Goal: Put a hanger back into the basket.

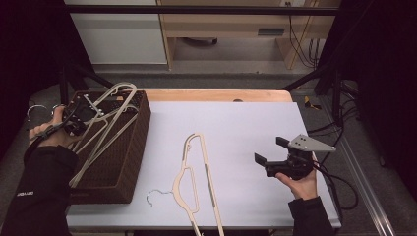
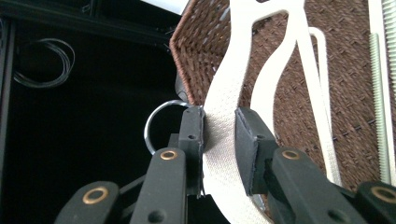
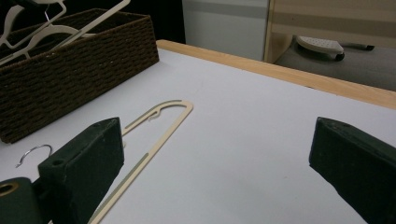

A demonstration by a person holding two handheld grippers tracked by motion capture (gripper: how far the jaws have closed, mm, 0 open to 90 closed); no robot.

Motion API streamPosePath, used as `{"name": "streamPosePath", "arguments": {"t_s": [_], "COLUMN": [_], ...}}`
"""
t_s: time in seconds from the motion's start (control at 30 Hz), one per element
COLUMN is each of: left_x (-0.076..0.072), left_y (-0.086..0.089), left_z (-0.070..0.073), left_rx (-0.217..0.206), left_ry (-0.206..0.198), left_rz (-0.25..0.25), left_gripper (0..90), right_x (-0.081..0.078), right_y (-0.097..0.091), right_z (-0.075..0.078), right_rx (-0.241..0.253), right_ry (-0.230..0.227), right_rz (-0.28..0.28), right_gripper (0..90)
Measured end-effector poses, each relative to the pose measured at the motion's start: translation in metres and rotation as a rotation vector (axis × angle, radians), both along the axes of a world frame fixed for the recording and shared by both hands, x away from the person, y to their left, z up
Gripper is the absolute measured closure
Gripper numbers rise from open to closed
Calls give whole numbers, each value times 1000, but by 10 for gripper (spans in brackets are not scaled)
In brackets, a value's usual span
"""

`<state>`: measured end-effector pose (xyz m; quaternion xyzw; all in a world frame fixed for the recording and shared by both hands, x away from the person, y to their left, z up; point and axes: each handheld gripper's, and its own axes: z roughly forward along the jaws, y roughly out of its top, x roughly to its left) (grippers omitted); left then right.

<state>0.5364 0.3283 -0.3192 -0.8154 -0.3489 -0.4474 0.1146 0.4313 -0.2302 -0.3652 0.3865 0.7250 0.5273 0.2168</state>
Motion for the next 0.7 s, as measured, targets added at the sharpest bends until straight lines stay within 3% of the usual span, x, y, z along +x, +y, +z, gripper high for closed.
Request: {"name": "streamPosePath", "arguments": {"t_s": [0.2, 0.27, 0.33, 0.5, 0.7], "left_x": [8, 9, 9, 8, 12], "left_y": [-11, -13, -16, -17, -18], "left_z": [-9, -9, -10, -1, -13], "left_rx": [87, 96, 148, 137, 158], "left_ry": [31, 39, 48, 44, 62], "left_rz": [24, 16, 9, 9, 17], "left_gripper": [733, 732, 733, 733, 732], "right_x": [0, 0, 0, 0, 0], "right_y": [0, -1, -1, 0, -1], "right_z": [0, 0, 0, -1, 0], "right_rx": [-1, 0, -2, -3, 3], "right_ry": [-1, -1, 1, 0, -1], "right_rz": [3, 4, 3, 3, 2], "right_gripper": [35, 35, 35, 35, 36]}}
